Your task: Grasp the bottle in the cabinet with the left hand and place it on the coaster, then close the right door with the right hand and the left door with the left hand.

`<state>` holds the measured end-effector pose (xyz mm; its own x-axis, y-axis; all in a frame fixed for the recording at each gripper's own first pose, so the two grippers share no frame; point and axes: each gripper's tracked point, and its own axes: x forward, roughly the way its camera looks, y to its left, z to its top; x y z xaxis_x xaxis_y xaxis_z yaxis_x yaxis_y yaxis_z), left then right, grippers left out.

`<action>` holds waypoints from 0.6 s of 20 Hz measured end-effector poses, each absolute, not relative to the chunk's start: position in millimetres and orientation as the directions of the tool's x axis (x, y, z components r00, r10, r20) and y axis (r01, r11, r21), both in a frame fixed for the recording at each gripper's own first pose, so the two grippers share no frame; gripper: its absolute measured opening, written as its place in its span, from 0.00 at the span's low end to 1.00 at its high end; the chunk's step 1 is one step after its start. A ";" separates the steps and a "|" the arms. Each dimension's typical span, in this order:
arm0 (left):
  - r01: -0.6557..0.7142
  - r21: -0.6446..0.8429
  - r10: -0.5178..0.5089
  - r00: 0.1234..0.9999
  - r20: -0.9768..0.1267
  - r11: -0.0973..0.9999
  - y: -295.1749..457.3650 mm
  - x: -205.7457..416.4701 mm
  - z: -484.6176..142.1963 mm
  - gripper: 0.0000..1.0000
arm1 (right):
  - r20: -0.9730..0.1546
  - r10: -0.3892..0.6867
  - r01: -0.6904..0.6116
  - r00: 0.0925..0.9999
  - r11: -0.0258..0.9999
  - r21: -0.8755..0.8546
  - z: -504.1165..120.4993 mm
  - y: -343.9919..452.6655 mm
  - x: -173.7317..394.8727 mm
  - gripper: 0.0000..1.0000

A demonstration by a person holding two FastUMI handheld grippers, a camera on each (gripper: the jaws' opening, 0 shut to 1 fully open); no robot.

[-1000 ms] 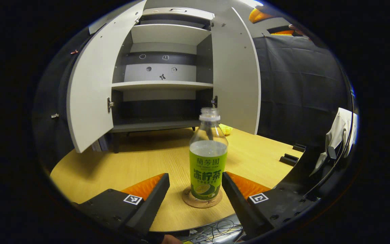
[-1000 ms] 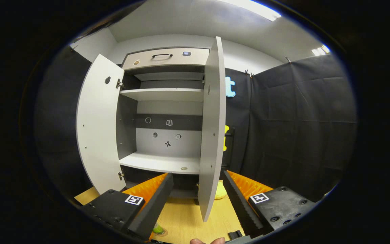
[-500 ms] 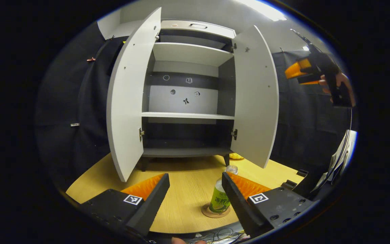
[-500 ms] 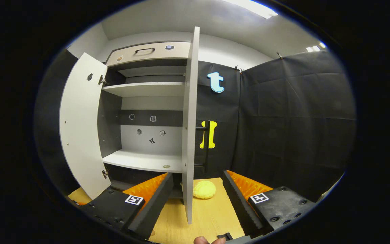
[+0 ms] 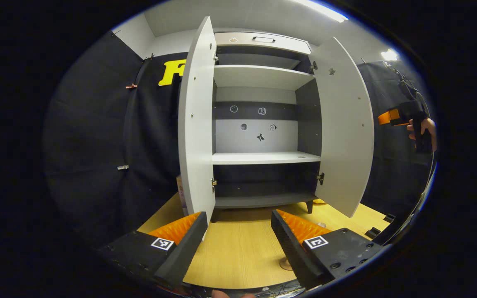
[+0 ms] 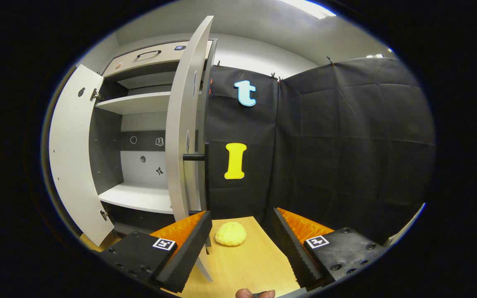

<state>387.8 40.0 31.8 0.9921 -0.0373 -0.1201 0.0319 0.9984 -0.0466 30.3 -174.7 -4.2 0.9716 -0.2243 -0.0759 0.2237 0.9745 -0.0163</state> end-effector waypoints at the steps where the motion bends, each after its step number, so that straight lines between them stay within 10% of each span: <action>1: 0.015 -0.052 -0.021 0.992 -0.122 0.999 46.0 386.4 34.2 0.98 | -0.081 -0.210 0.210 0.974 0.978 -0.008 -4.7 -169.9 34.4 0.98; 12: -0.073 -0.056 0.066 0.991 -0.117 0.996 91.8 386.4 41.1 0.99 | -0.086 -0.101 0.105 0.991 0.994 0.039 -7.1 -98.6 43.2 0.95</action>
<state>386.4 91.8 41.1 0.9909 0.0664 -0.1168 -0.0733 0.9957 -0.0561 43.2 -98.6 -7.1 0.9911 -0.1011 -0.0861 0.1048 0.9937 0.0393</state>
